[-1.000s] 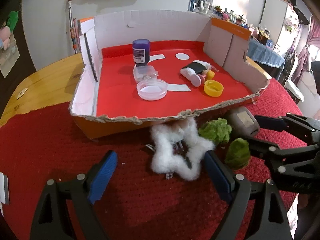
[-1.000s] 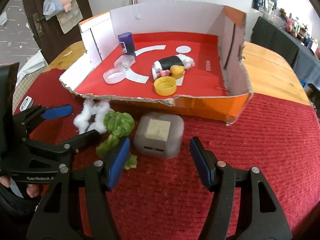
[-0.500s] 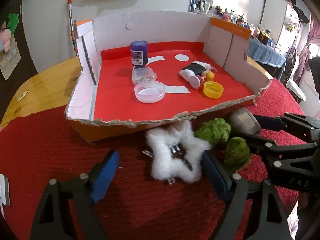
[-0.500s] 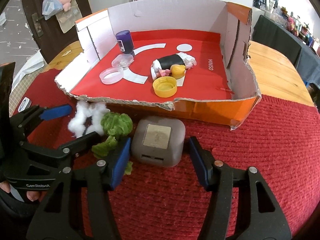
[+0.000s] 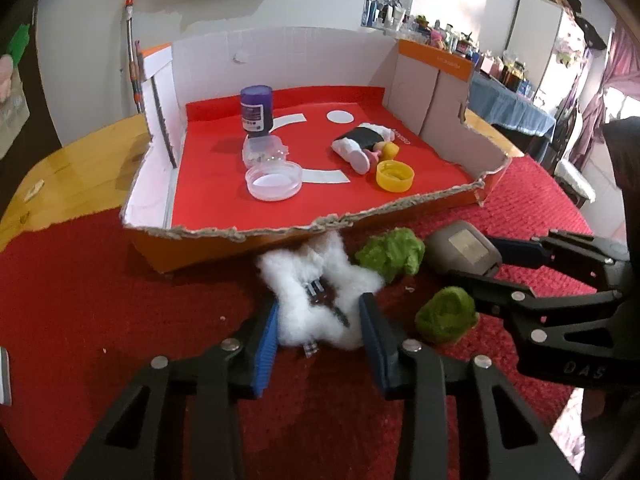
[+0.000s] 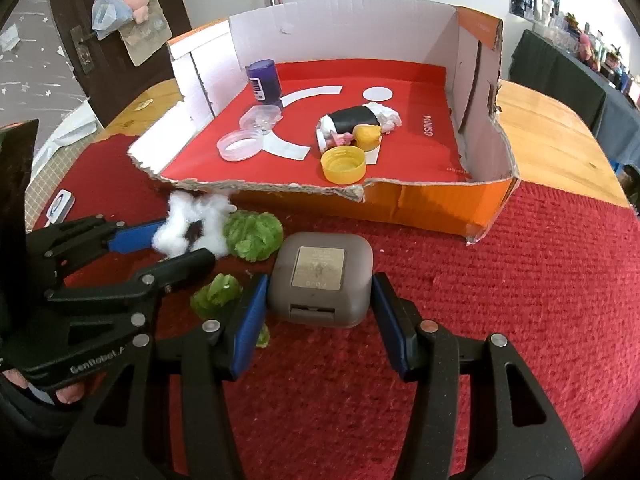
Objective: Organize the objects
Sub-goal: 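Grasp the white fluffy star with the left tool while the right tool grasps the grey case, then lift and carry the fluffy star and grey case toward the orange box with both tools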
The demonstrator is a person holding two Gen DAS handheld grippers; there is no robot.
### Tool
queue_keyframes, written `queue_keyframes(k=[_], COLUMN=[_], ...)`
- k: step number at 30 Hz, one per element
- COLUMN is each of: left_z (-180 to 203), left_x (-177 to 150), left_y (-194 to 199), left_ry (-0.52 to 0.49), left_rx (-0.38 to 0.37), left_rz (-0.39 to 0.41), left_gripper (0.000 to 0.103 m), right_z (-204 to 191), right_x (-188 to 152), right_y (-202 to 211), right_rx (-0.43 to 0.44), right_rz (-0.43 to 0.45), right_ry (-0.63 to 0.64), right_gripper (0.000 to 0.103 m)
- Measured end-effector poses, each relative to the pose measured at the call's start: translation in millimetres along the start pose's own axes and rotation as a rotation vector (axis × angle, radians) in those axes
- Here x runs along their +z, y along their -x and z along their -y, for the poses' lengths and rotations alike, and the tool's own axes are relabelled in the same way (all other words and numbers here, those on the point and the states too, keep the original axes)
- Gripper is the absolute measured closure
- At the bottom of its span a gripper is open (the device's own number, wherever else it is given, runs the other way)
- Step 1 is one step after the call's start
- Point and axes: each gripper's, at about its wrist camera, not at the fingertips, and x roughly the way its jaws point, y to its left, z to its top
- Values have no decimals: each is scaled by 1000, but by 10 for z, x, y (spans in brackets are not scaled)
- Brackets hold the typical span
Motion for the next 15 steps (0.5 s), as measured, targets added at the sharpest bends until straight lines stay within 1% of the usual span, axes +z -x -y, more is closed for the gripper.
queue_keyframes(k=[4,15], left_z=[-30,-11], left_x=[-18,-37], left_y=[50,256], left_ry=[18,21], left_rx=[-8,2], left_rz=[4,43], left_gripper=[65,65], right_z=[-27,-154], right_x=[-20,-25], right_y=[70,302], right_rx=[5,23], right_rz=[9,58], right_ry=[4,29], right_gripper=[53,53])
